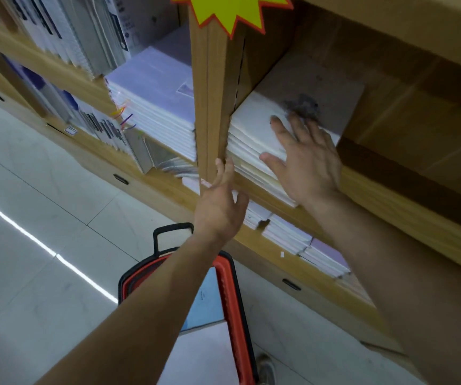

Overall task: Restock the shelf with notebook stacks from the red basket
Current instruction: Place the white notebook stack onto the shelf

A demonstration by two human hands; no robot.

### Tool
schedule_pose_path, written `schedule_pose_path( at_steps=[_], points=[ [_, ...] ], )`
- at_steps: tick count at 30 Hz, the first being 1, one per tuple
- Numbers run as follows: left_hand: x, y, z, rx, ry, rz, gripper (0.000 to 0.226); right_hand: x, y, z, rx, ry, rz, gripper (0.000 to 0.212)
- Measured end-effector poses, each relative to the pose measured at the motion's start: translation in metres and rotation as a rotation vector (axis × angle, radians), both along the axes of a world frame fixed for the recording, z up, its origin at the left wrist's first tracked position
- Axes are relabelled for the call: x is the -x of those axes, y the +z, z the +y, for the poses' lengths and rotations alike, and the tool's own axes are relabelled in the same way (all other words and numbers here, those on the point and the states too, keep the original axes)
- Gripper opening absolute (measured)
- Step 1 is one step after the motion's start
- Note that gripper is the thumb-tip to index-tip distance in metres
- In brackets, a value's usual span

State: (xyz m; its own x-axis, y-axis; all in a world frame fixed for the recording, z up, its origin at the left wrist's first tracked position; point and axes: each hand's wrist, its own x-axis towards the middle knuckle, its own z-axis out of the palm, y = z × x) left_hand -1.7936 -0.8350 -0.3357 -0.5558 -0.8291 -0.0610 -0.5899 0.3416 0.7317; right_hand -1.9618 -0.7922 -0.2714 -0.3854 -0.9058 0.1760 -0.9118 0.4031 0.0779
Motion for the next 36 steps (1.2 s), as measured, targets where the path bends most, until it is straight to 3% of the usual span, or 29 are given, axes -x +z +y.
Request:
schedule_pose_path(
  at_steps=[5, 11, 19, 26, 28, 32, 36],
  points=[
    [0.007, -0.008, 0.007, 0.069, 0.066, 0.075, 0.071, 0.003, -0.004, -0.002, -0.014, 0.009, 0.042, 0.072],
    [0.017, -0.009, 0.013, 0.063, 0.067, 0.094, 0.074, 0.009, 0.000, 0.003, -0.038, 0.053, -0.070, 0.075],
    [0.022, -0.019, -0.001, 0.186, -0.061, 0.079, 0.077, 0.019, 0.002, 0.012, -0.017, 0.097, -0.106, 0.076],
    [0.027, -0.016, -0.017, 0.247, -0.061, 0.062, 0.063, 0.017, 0.001, 0.009, 0.009, 0.102, -0.112, 0.076],
    [0.024, -0.013, -0.018, 0.223, -0.082, 0.074, 0.064, 0.016, 0.004, 0.011, 0.008, 0.098, -0.152, 0.083],
    [0.003, -0.011, -0.021, 0.162, -0.170, 0.054, 0.073, 0.018, 0.011, 0.016, -0.135, 0.131, -0.103, 0.115],
    [-0.022, -0.005, -0.021, 0.123, -0.164, -0.041, 0.069, 0.020, 0.007, 0.015, -0.112, 0.117, -0.050, 0.116]
  ],
)
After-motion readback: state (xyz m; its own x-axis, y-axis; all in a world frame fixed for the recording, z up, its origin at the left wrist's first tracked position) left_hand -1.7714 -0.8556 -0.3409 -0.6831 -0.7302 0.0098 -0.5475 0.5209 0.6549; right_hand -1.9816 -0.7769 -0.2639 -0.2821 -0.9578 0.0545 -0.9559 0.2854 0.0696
